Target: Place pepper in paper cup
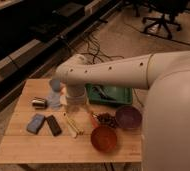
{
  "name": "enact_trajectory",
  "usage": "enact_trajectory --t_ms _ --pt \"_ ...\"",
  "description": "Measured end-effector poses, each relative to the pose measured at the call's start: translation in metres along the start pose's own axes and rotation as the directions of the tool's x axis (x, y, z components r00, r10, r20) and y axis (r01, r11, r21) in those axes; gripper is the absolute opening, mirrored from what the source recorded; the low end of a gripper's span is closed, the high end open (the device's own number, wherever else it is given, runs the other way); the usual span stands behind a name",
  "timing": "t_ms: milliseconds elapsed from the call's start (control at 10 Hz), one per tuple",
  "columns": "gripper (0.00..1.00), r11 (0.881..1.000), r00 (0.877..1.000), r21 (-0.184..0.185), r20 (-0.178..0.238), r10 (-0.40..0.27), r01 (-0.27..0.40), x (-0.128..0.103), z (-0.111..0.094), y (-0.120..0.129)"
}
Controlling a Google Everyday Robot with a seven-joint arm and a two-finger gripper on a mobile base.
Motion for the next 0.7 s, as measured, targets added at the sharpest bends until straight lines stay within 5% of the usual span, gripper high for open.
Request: enact_trajectory --t_ms 700 --pt "0.65 0.994 0.994 -0.017 -0.001 0.109 -0.109 0.006 0.005 -0.039"
